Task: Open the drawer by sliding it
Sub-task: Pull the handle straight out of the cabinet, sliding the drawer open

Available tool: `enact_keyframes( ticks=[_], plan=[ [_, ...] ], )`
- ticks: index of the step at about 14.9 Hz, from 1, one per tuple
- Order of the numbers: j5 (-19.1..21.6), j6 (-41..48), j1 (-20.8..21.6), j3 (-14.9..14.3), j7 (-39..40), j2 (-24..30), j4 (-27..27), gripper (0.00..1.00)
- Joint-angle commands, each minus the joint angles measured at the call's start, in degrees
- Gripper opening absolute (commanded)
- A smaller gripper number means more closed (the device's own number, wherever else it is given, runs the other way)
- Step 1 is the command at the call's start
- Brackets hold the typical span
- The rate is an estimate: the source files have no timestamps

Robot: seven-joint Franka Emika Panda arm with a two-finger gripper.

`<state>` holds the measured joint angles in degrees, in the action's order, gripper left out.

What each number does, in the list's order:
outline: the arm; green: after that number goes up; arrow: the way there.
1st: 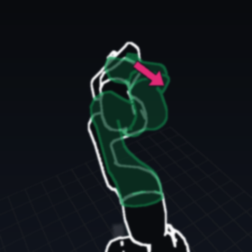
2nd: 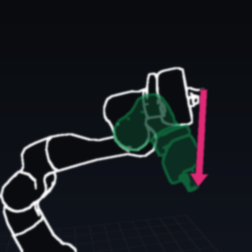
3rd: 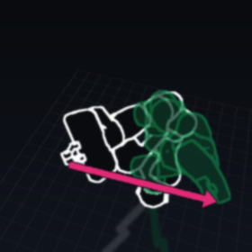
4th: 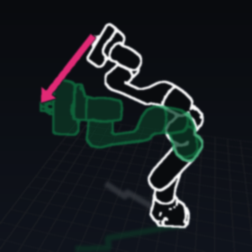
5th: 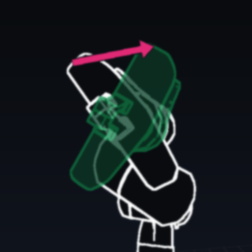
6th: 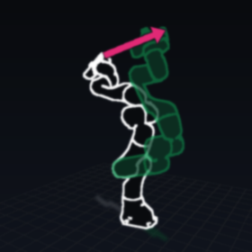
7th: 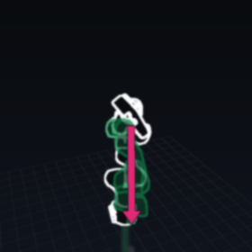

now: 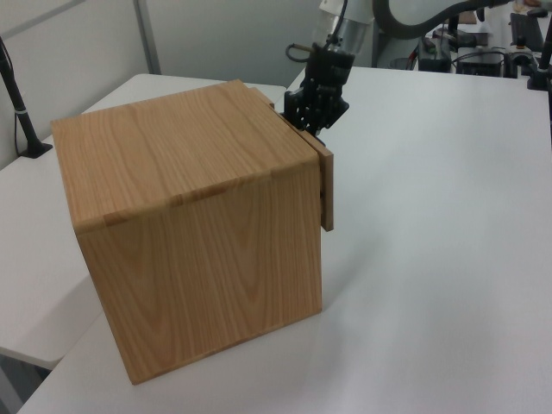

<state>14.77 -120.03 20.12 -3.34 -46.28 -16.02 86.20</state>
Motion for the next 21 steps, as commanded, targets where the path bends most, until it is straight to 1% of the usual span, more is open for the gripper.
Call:
enact_keyframes(
  ticks=[1,5,8,13,15,19,21],
  plan=[
    [2.45,1.11,-0.52,-1.32,6.11,9.59,10.2,0.0],
    [2.54,1.46,-2.71,-1.41,8.57,13.37,15.3,0.0],
    [2.54,2.07,-4.12,-1.41,10.06,16.27,17.86,0.0],
    [2.54,5.41,-6.49,-1.49,11.91,17.68,18.56,0.0],
    [2.54,7.43,-6.67,-2.72,12.79,18.3,18.48,0.0],
    [2.54,9.45,-7.64,-2.99,13.75,19.09,18.66,0.0],
    [2.8,10.6,-7.9,-3.86,14.81,19.62,18.57,0.0]
  ],
)
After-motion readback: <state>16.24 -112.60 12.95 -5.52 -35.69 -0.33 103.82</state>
